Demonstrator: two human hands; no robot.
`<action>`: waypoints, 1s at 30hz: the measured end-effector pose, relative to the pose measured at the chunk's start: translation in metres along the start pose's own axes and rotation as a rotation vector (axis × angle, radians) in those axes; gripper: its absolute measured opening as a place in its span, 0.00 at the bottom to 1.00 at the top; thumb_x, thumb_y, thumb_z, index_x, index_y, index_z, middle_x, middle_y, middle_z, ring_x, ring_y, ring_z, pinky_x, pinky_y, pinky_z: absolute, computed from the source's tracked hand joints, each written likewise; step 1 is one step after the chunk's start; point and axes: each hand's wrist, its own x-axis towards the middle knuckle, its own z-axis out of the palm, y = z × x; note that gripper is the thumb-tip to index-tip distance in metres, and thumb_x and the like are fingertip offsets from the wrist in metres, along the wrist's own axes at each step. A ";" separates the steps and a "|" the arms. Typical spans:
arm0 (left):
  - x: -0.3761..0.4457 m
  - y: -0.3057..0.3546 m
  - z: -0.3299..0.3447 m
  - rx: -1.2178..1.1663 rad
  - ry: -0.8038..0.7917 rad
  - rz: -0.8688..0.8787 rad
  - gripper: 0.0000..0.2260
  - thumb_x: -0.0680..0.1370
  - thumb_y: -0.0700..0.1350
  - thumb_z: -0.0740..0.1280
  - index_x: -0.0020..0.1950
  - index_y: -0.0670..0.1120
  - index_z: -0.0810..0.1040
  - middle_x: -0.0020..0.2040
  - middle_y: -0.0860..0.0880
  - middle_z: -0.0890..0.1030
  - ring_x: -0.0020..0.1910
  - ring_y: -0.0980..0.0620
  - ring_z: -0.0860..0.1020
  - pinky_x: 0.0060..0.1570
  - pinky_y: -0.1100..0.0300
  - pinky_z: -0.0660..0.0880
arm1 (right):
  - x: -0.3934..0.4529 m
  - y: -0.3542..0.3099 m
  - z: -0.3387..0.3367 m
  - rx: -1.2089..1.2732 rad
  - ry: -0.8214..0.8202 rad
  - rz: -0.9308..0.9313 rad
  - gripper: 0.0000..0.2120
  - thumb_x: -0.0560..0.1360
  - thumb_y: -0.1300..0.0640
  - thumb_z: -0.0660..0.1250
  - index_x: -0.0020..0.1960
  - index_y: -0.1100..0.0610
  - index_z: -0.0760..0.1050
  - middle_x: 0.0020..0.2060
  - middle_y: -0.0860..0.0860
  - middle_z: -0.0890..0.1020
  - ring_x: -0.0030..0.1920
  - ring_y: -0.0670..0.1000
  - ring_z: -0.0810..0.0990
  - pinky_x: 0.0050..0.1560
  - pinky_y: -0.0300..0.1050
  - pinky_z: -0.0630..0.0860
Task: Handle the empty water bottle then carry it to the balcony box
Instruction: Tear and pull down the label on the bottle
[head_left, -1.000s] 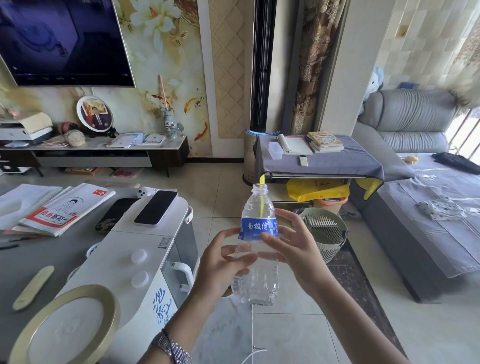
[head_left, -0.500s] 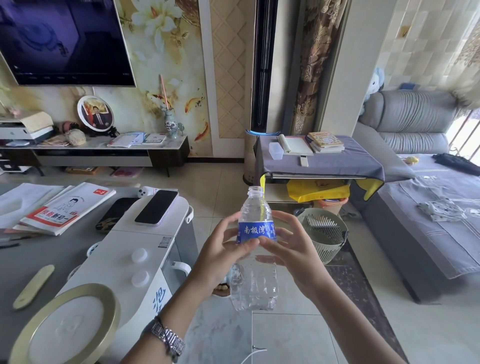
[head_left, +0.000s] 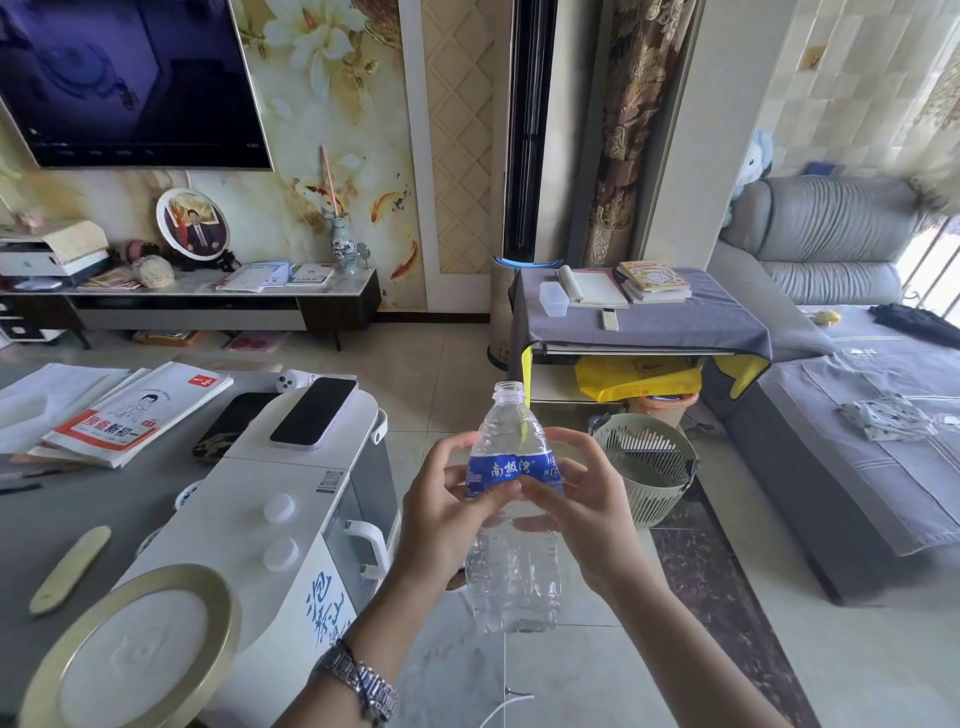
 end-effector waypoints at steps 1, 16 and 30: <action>0.001 -0.001 0.000 0.003 0.018 0.002 0.23 0.62 0.44 0.78 0.52 0.60 0.75 0.47 0.45 0.85 0.42 0.50 0.85 0.39 0.56 0.83 | 0.000 0.000 0.001 0.012 0.006 0.006 0.19 0.70 0.69 0.72 0.58 0.58 0.73 0.45 0.62 0.85 0.38 0.54 0.85 0.31 0.48 0.82; 0.000 0.001 -0.007 -0.006 0.039 -0.018 0.24 0.61 0.43 0.80 0.51 0.58 0.76 0.42 0.49 0.85 0.38 0.55 0.84 0.33 0.61 0.81 | 0.002 -0.002 0.003 -0.079 -0.038 0.055 0.20 0.68 0.63 0.75 0.56 0.51 0.74 0.47 0.56 0.86 0.45 0.54 0.84 0.46 0.49 0.80; -0.003 0.002 -0.013 0.079 -0.045 -0.051 0.21 0.65 0.53 0.76 0.56 0.61 0.75 0.50 0.55 0.85 0.47 0.58 0.83 0.52 0.53 0.80 | 0.006 -0.013 0.002 -0.018 -0.091 0.093 0.22 0.68 0.52 0.72 0.60 0.54 0.76 0.46 0.57 0.87 0.48 0.58 0.85 0.51 0.52 0.80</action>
